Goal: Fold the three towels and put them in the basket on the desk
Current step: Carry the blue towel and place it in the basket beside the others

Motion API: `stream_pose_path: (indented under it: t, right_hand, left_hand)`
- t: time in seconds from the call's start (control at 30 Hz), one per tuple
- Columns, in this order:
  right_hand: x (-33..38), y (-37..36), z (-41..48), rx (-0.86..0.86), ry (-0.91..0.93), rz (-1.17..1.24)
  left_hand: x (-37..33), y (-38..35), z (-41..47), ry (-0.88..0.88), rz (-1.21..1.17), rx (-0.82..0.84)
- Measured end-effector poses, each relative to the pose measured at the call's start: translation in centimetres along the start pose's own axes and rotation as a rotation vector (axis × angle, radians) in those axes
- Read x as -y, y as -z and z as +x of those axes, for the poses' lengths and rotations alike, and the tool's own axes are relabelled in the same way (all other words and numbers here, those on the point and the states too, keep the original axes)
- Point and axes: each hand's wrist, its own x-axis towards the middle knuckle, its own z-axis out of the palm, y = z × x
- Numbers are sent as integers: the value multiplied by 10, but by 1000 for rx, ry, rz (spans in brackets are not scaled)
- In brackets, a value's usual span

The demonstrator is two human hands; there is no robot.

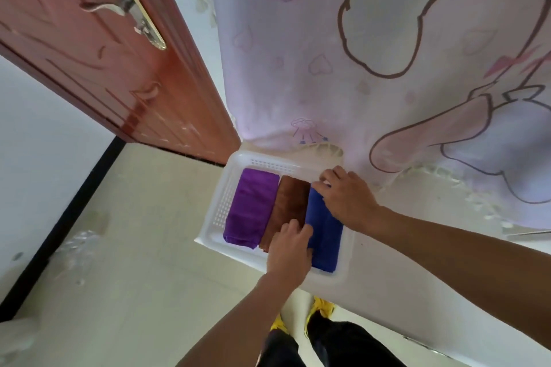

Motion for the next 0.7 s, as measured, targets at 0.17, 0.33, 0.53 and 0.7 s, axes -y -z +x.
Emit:
stream_pose_path:
  t: [0.17,0.33,0.53,0.7]
  right_hand:
    - [7,-14,-16,250,129,158]
    - [15,-18,-6,382,36,153]
    - [15,-17,-11,419,7,177]
    - [37,0,-32,229,-83,261]
  left_hand:
    - [15,-6,-13,-227,72,238]
    - [17,-2,-11,-209,159,335]
    - [29,9,-13,-242,160,277]
    - [87,47,-17,-180,142,-70]
